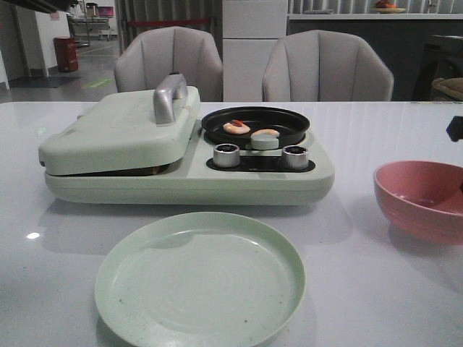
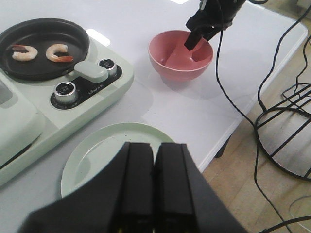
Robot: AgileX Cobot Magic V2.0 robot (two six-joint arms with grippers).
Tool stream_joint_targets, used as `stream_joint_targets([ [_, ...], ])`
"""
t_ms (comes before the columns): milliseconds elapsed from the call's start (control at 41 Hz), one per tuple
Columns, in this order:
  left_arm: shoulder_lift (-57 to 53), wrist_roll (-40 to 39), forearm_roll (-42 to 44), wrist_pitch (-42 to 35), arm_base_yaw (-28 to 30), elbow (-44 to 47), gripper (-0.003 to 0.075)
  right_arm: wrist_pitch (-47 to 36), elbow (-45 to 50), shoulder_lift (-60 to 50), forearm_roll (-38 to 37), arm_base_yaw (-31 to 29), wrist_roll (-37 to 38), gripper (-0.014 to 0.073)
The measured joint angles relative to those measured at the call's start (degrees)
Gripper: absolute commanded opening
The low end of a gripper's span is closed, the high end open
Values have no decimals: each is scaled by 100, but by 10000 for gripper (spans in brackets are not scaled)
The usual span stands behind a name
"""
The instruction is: Make breakfast with bread and shrimp
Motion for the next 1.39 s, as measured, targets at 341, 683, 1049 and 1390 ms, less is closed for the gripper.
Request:
stream_joint_targets([
  [341, 0, 0, 0, 32, 0, 0, 98, 1223, -273, -2246, -297, 1090, 0, 410],
  [683, 0, -475, 442, 70, 59, 0, 104, 2404, -98, -4500, -696, 2274, 438, 410],
  [1049, -331, -2573, 2394, 984, 1058, 0, 103, 2650, 1153, -6210, -1216, 2274, 809, 410],
  [1390, -597, -2682, 2485, 1088, 1506, 0, 101, 2642, 1505, -6524, -1205, 2274, 831, 31],
])
